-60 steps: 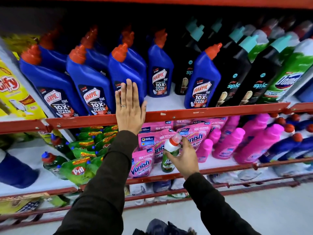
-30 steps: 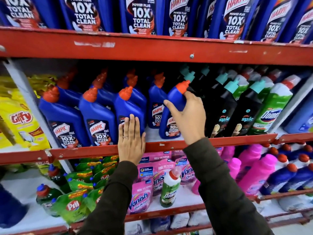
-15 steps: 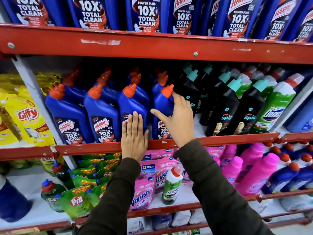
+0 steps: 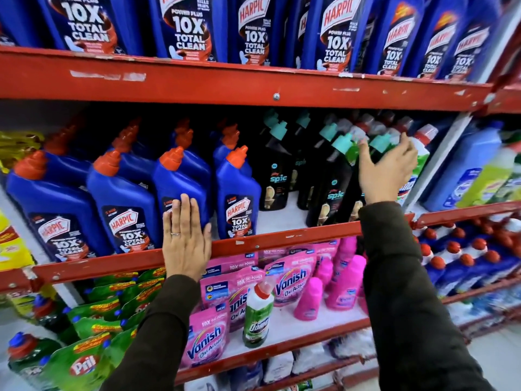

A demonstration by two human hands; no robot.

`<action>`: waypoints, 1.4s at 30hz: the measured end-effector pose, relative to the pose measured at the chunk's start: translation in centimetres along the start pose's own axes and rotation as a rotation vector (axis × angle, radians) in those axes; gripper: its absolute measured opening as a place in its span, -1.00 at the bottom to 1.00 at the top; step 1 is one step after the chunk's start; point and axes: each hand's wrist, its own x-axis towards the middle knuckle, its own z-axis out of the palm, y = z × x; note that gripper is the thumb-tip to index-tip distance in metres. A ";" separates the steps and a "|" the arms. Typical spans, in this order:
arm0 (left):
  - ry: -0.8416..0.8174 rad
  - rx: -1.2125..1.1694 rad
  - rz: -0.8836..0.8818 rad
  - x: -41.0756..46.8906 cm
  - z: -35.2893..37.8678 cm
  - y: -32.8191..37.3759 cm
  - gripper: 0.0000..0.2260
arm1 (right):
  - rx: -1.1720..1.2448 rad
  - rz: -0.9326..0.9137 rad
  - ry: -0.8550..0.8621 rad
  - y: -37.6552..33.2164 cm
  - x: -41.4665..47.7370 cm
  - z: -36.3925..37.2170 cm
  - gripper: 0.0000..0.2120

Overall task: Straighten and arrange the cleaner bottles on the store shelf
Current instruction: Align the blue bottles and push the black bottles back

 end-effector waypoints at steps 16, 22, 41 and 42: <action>0.020 -0.006 0.012 0.0 0.0 0.1 -0.34 | -0.057 -0.144 -0.044 -2.2 -1.6 -5.3 -0.55; 0.006 0.005 0.003 0.0 0.0 0.1 -0.34 | 0.125 -0.134 -0.211 -6.3 -5.3 -4.8 -0.47; 0.009 0.036 0.012 0.4 -0.2 0.2 -0.35 | 0.199 -0.279 -0.240 -6.6 -10.8 0.5 -0.19; 0.006 0.039 0.007 0.6 -0.2 0.2 -0.34 | 0.252 -0.300 -0.212 -6.0 -11.8 0.3 -0.24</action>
